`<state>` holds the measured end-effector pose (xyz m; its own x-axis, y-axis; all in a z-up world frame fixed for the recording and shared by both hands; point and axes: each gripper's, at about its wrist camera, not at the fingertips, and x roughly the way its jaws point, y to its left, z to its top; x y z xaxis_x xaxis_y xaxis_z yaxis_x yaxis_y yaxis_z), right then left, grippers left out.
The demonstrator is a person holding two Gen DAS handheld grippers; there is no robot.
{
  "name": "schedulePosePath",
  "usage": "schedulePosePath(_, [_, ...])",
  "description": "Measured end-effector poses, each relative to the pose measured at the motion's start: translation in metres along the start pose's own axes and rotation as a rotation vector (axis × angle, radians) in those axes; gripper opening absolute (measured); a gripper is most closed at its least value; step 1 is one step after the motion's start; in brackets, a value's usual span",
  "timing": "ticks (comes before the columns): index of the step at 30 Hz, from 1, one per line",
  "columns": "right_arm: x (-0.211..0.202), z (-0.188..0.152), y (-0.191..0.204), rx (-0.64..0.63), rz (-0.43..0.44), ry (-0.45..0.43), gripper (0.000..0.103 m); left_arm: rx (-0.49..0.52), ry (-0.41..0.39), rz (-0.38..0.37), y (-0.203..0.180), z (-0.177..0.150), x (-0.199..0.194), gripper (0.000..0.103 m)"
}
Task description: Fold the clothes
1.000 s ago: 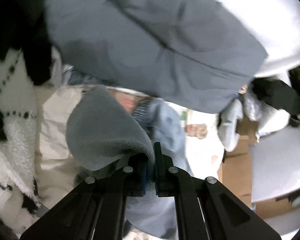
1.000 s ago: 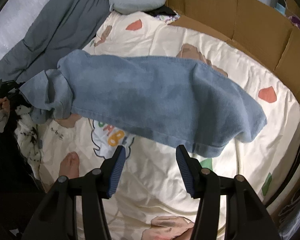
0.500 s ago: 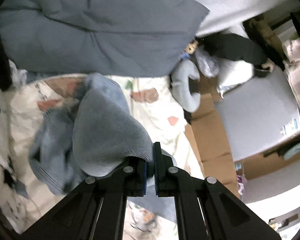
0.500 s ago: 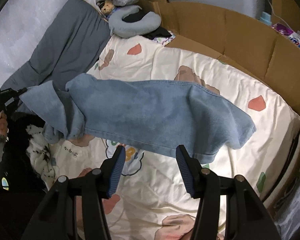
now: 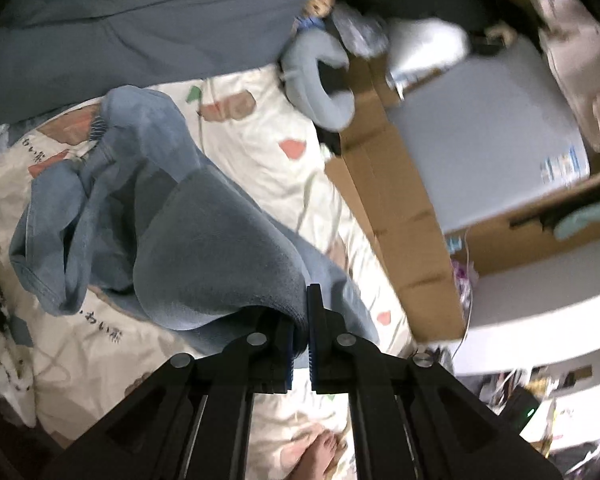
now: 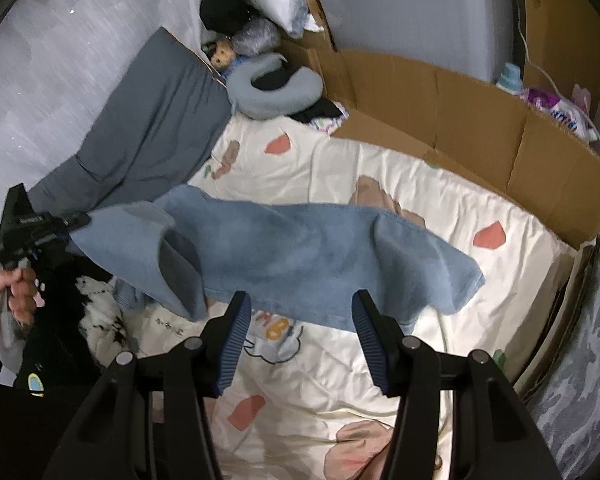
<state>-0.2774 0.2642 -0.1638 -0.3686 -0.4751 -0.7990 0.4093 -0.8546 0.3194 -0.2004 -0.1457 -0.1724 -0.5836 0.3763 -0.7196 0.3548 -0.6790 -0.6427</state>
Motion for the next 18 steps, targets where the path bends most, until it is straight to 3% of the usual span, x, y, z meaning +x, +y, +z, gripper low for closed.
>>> schedulePosePath(9, [-0.008, 0.005, 0.052, -0.102, 0.098, 0.048, 0.05, 0.068, 0.12, 0.019, -0.046, -0.022, 0.017, 0.004])
schedulePosePath(13, [0.0, 0.006, 0.084, -0.177, 0.156, 0.092, 0.058, 0.085, 0.14, 0.013, -0.06, -0.026, 0.021, 0.004])
schedulePosePath(18, [0.02, 0.01, 0.119, -0.244, 0.207, 0.148, 0.059, 0.077, 0.14, -0.007, -0.072, -0.024, 0.02, 0.004])
